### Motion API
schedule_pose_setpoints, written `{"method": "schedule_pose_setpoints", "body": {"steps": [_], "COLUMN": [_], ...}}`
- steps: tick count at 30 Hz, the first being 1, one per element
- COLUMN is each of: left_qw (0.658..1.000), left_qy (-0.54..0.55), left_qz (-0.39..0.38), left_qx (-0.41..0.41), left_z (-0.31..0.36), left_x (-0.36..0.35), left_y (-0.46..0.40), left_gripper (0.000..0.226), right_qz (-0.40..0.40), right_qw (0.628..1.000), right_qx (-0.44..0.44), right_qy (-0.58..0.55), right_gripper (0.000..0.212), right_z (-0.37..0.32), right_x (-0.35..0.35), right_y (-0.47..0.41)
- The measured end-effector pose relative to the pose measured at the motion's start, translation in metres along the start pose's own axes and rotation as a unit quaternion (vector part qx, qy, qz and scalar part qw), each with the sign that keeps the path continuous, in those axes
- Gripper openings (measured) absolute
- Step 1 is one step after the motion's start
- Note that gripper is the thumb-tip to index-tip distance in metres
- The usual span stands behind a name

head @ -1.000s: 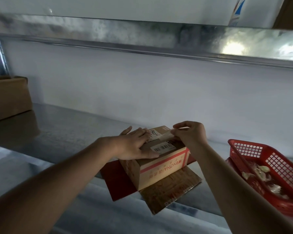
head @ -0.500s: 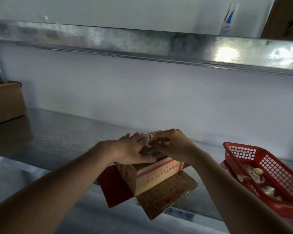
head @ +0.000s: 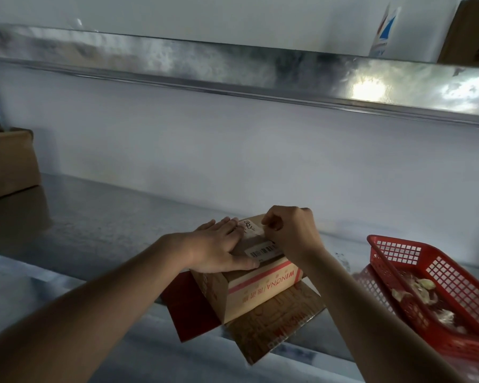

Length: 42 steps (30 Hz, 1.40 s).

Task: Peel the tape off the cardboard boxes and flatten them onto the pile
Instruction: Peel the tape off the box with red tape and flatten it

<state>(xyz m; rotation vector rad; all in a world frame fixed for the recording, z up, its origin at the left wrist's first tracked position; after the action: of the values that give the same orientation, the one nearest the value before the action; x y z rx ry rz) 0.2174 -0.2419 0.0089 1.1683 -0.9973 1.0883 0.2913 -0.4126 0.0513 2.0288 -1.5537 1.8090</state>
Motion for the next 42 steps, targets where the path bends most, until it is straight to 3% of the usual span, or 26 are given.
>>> {"method": "schedule_pose_setpoints", "body": {"steps": [4,9,17,22,26,30,34,39,42], "left_qw": [1.0,1.0,1.0,1.0,1.0,1.0,1.0,1.0,0.999], "left_qy": [0.01,0.001,0.002,-0.005,-0.021,-0.021,-0.011,0.0,0.019], "left_qz": [0.002,0.0,-0.013,-0.01,-0.008,-0.004,0.004,-0.012,-0.021], "left_qx": [0.001,0.0,0.003,0.006,0.006,0.003,-0.006,-0.006,-0.025], "left_z": [-0.003,-0.003,-0.002,-0.002,0.001,0.001,-0.001,-0.004,-0.005], "left_x": [0.0,-0.001,0.0,-0.001,0.0,0.0,0.001,0.004,0.008], "left_y": [0.0,0.001,0.0,-0.001,-0.001,0.0,0.003,0.006,0.011], "left_gripper": [0.123,0.129,0.125,0.125,0.123,0.126,0.122,0.121,0.098], "right_qz": [-0.038,-0.037,-0.159,-0.08,-0.135,-0.136,-0.069,0.007,0.044], "right_qw": [0.994,0.989,0.984,0.997,0.986,0.981,0.982,0.975,0.971], "right_qx": [0.041,0.014,0.08,-0.002,-0.072,-0.097,-0.172,-0.224,-0.235], "right_qy": [0.096,0.142,0.016,-0.018,0.07,0.095,0.042,0.006,0.019], "right_gripper": [0.02,0.021,0.038,0.026,0.016,0.025,0.014,0.015,0.02], "right_z": [0.002,0.026,0.011,0.011,0.009,0.003,0.017,0.04,0.049], "right_x": [-0.002,0.015,-0.001,0.002,0.0,-0.001,0.012,0.025,0.029], "right_y": [-0.008,-0.01,0.007,-0.002,-0.004,-0.003,-0.005,0.0,0.005]}}
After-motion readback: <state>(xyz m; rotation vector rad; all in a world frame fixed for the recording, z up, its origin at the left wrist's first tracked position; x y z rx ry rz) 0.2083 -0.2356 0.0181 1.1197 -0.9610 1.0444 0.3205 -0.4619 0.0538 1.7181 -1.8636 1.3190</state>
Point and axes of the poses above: each hand's wrist, its own y-axis away from the middle knuckle, its own x-axis out of the back of the hand, z = x × y, the point moved 5 cm from there along -y, towards the middle knuckle, and after that the axes turned 5 degrees about x, right-handed, at the moved point
